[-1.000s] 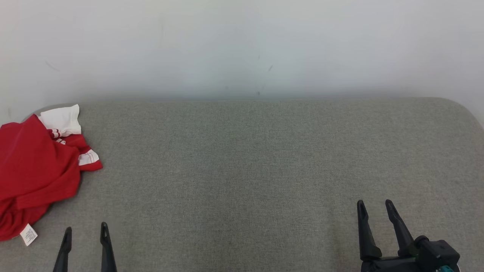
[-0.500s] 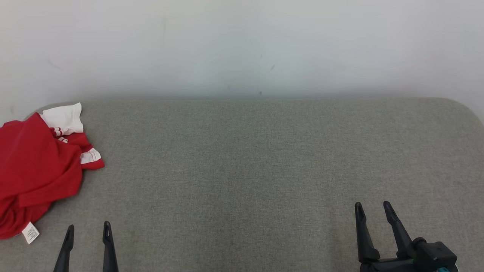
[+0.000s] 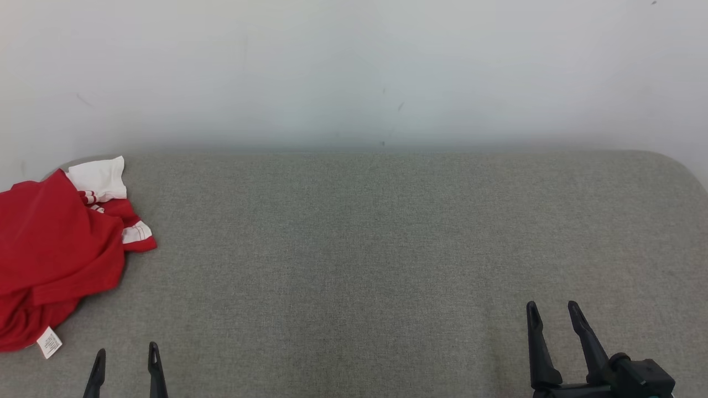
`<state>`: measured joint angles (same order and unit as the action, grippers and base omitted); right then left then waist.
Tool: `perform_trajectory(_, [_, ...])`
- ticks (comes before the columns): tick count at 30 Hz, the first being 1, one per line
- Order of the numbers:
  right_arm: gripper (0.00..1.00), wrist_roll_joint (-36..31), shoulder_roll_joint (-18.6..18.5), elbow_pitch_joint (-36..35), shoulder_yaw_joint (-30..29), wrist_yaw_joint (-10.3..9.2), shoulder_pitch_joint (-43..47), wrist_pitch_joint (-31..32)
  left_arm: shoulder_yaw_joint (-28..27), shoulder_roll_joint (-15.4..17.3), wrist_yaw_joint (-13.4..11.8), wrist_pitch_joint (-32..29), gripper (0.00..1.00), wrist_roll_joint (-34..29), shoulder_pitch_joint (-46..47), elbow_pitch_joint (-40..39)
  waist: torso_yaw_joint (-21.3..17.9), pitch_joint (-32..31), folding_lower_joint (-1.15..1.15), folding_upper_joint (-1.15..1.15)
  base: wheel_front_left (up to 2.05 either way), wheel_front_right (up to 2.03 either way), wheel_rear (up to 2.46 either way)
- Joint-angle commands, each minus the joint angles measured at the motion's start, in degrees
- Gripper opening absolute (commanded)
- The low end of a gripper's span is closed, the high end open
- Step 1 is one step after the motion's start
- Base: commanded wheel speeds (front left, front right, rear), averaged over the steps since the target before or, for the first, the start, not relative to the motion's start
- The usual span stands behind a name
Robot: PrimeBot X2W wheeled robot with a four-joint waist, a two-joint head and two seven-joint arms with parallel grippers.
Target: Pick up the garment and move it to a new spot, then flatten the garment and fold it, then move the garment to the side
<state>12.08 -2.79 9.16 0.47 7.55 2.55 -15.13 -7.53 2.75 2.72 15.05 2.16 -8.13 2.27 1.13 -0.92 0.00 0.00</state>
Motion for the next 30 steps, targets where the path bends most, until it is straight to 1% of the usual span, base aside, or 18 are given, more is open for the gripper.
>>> perform_trajectory(1, [1.00,0.5,-0.2,0.2,-0.2,-0.12,0.8,0.0,-0.2,0.2,-0.2,0.2,1.00,-0.2,-0.5,0.1,0.0,-0.1,0.00,0.00,0.00,0.00,0.00])
perform_trajectory(3, [1.00,0.5,-0.2,0.3,-0.4,-0.12,0.9,0.0,-0.4,0.2,-0.5,0.2,1.00,0.3,-0.5,0.1,0.1,-0.2,0.00,0.00,0.00,0.00,0.00])
perform_trajectory(8, [1.00,0.5,-0.2,0.4,-0.7,-0.12,1.0,0.0,-1.3,0.2,0.2,0.2,1.00,1.0,-0.8,-0.5,0.3,-0.4,0.00,0.00,0.00,0.00,0.00])
perform_trajectory(13, [1.00,0.4,-0.2,0.5,-0.5,-0.12,1.1,0.0,-1.8,0.2,2.2,0.2,1.00,1.2,-1.6,-0.2,0.4,-0.4,0.00,0.00,0.00,0.00,0.00])
perform_trajectory(20, [1.00,0.4,-0.2,0.6,-0.2,-0.12,1.0,0.0,-3.1,0.2,1.8,0.2,1.00,2.2,-2.0,-0.5,0.6,-0.6,0.00,0.00,0.00,0.00,0.00])
perform_trajectory(30, [1.00,0.1,-0.2,0.8,0.0,-0.12,1.1,0.0,-3.3,0.2,1.4,0.2,1.00,2.3,-2.5,-0.9,1.1,-0.7,0.00,0.00,0.00,0.00,0.00])
